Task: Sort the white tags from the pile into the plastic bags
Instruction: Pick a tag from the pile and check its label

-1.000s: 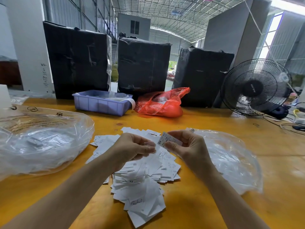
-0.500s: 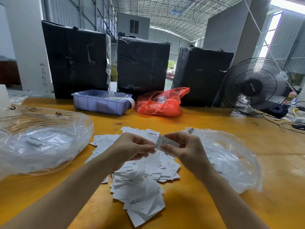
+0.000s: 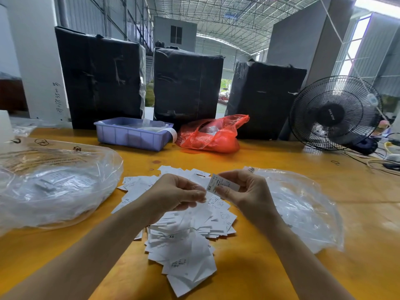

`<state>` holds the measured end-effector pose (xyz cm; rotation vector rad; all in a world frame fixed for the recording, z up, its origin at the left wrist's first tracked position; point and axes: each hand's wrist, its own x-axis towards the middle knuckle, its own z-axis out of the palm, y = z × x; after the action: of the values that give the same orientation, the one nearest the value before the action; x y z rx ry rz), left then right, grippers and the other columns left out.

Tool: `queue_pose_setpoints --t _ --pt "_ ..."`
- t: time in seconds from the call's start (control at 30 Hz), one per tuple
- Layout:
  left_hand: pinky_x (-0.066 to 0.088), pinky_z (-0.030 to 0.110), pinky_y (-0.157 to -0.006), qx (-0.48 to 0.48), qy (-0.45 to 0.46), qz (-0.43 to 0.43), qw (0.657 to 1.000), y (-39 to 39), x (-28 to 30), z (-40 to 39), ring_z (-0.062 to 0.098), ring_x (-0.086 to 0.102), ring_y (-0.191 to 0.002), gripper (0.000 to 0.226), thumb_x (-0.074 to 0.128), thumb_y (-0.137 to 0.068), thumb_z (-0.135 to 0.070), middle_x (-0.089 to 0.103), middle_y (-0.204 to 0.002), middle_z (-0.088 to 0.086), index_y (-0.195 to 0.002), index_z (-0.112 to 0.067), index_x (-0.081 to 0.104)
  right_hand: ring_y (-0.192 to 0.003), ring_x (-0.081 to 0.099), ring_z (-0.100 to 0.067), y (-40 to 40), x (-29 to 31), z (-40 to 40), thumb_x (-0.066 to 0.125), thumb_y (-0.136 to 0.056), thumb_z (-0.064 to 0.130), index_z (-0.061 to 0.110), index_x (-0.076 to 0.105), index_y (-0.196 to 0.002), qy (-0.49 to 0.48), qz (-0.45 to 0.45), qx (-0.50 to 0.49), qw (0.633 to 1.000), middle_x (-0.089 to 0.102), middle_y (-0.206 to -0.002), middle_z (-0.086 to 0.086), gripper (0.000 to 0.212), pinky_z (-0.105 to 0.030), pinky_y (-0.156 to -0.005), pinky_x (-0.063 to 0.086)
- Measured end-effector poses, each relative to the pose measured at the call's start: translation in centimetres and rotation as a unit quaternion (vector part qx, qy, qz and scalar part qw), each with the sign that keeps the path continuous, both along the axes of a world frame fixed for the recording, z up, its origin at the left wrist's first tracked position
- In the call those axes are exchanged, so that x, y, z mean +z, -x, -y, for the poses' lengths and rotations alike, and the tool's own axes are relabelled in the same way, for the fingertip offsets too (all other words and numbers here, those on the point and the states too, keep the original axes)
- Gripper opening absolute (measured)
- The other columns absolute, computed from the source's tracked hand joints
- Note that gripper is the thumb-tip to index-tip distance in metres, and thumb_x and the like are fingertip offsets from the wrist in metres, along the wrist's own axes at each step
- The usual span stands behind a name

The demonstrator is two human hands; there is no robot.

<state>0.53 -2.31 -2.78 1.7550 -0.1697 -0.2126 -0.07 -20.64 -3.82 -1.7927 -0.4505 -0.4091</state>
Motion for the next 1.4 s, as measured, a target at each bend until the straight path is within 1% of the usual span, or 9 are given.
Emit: queue_pose_setpoints --t 0.17,0.47,0.57,0.7,0.83,1.0,1.1,1.3,1.4 --pt "0.05 0.018 -0.066 -0.005 -0.008 -0.005 1.0 0.1 0.1 -0.1 0.007 0.064 -0.066 0.014 0.077 -0.072 -0.008 0.074 -0.079 0.003 -0.082 -0.016 0.073 -0.078 0.067 -0.003 -0.1 -0.2 0.0 0.077 -0.074 0.003 0.024 0.067 -0.089 0.026 0.005 -0.006 1.0 0.068 -0.086 0.007 0.027 -0.018 -0.066 0.055" --pt "0.05 0.015 -0.058 -0.011 0.01 -0.007 1.0 -0.2 -0.2 -0.1 0.006 0.064 -0.062 0.012 0.067 -0.084 -0.02 0.073 -0.075 0.002 -0.087 -0.01 0.073 -0.076 0.068 -0.018 0.1 -0.1 -0.1 0.077 -0.074 0.002 0.02 0.068 -0.09 0.046 -0.051 0.031 0.997 0.069 -0.085 -0.005 0.026 -0.031 -0.069 0.059" --pt "0.051 0.016 -0.059 -0.007 0.021 -0.005 1.0 -0.3 -0.4 0.1 0.008 0.063 -0.06 0.016 0.068 -0.083 -0.019 0.07 -0.069 0.006 -0.089 -0.005 0.074 -0.081 0.069 -0.027 0.1 -0.3 0.0 0.077 -0.072 0.001 0.018 0.066 -0.097 0.045 -0.082 0.055 0.994 0.069 -0.09 -0.016 0.032 -0.033 -0.072 0.059" --pt "0.051 0.017 -0.061 -0.016 0.003 0.006 1.0 -0.3 -0.8 0.4 0.007 0.06 -0.057 0.016 0.071 -0.081 -0.015 0.068 -0.066 0.007 -0.089 -0.003 0.075 -0.083 0.067 -0.027 -0.1 -0.4 0.1 0.08 -0.07 0.003 0.021 0.059 -0.107 0.091 -0.109 0.071 0.987 0.063 -0.091 -0.014 0.046 -0.037 -0.075 0.059" --pt "0.052 0.019 -0.062 -0.007 0.022 0.019 1.0 -0.1 -1.3 1.0 0.011 0.061 -0.061 0.011 0.072 -0.08 -0.012 0.068 -0.069 0.009 -0.086 -0.004 0.074 -0.076 0.066 -0.019 -0.2 -0.3 -0.1 0.081 -0.07 0.01 0.024 0.05 -0.114 0.107 -0.095 0.045 0.989 0.057 -0.094 -0.011 0.056 -0.029 -0.069 0.058" --pt "0.056 0.021 -0.058 0.056 0.116 0.005 0.992 -0.4 -1.4 1.0 0.016 0.07 -0.066 0.01 0.072 -0.077 -0.001 0.073 -0.078 0.012 -0.082 -0.009 0.071 -0.076 0.069 -0.021 -0.5 -0.2 0.2 0.073 -0.076 0.001 0.019 0.06 -0.093 -0.009 -0.05 -0.02 0.998 0.066 -0.087 -0.012 0.028 -0.025 -0.065 0.058" --pt "0.055 0.022 -0.057 0.061 0.12 0.01 0.991 -0.1 -1.5 1.4 0.017 0.071 -0.066 0.002 0.071 -0.081 -0.008 0.073 -0.078 0.013 -0.081 -0.007 0.072 -0.076 0.07 -0.017 -0.5 -0.6 0.1 0.073 -0.077 0.0 0.015 0.067 -0.088 0.003 -0.037 -0.023 0.999 0.071 -0.084 -0.009 0.02 -0.023 -0.065 0.057" --pt "0.058 0.032 -0.069 0.11 0.131 0.011 0.985 -0.1 -2.1 2.2 0.025 0.067 -0.076 0.019 0.07 -0.083 -0.021 0.07 -0.081 0.018 -0.083 -0.003 0.074 -0.063 0.067 -0.014 0.1 -0.6 -1.1 0.075 -0.077 0.005 0.017 0.071 -0.083 0.022 -0.048 0.012 0.999 0.072 -0.075 -0.007 0.013 -0.023 -0.061 0.055" --pt "0.053 0.028 -0.063 0.136 0.174 -0.022 0.975 -0.1 -2.2 2.3 0.023 0.065 -0.077 0.02 0.073 -0.08 -0.022 0.069 -0.08 0.014 -0.087 -0.004 0.074 -0.067 0.066 -0.015 0.4 -0.5 -1.3 0.074 -0.078 0.017 0.022 0.073 -0.08 0.02 -0.058 0.011 0.998 0.072 -0.076 -0.001 0.006 -0.028 -0.064 0.056"
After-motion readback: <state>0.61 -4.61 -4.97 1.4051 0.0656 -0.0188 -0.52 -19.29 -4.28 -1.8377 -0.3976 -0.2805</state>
